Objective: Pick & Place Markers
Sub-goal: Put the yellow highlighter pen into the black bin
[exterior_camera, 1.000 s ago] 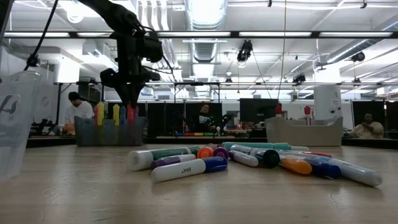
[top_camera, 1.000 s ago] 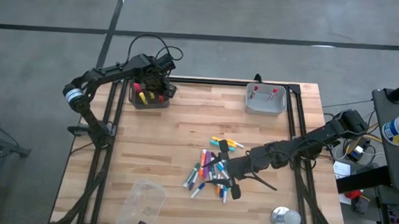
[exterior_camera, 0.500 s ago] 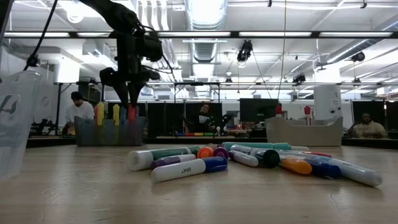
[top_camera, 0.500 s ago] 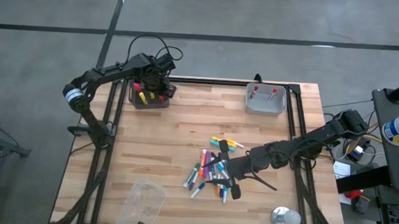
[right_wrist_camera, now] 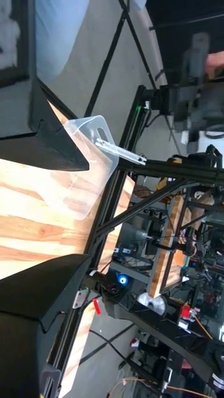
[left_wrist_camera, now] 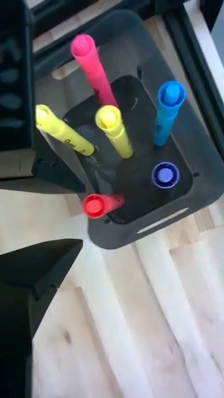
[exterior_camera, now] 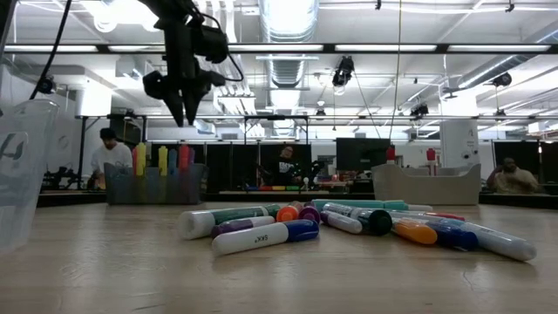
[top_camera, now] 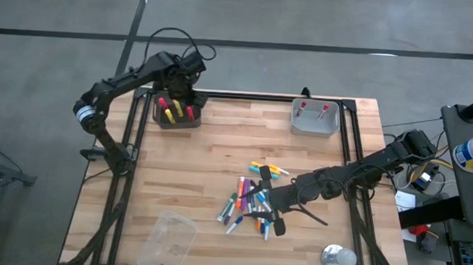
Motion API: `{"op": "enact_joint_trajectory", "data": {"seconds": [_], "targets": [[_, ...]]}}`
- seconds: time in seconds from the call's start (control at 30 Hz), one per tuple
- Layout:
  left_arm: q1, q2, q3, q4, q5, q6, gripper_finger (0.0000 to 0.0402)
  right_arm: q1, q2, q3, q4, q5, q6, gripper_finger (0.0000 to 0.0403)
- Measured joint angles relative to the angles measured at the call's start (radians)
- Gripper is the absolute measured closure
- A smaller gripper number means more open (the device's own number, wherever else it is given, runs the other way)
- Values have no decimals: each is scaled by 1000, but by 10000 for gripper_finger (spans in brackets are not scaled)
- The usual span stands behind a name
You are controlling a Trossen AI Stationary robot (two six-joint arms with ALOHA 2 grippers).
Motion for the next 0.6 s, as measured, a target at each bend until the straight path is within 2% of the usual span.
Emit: {"op": "enact_joint_trajectory", "data": {"seconds": [0.13, 0.3, 0.43, 0.6], "targets": [[-23, -1, 38, -81, 71, 20, 282, 0, 0, 0, -12, 0, 0, 177], [-78, -40, 47, -104, 73, 38, 282, 0, 0, 0, -19, 0, 0, 177], [-151, -112, 24, -38, 24, 47, 282, 0, 0, 0, -26, 0, 0, 177], [-259, -239, -49, 138, -26, 50, 282, -1, 0, 0, -55, 1, 0, 177]]}}
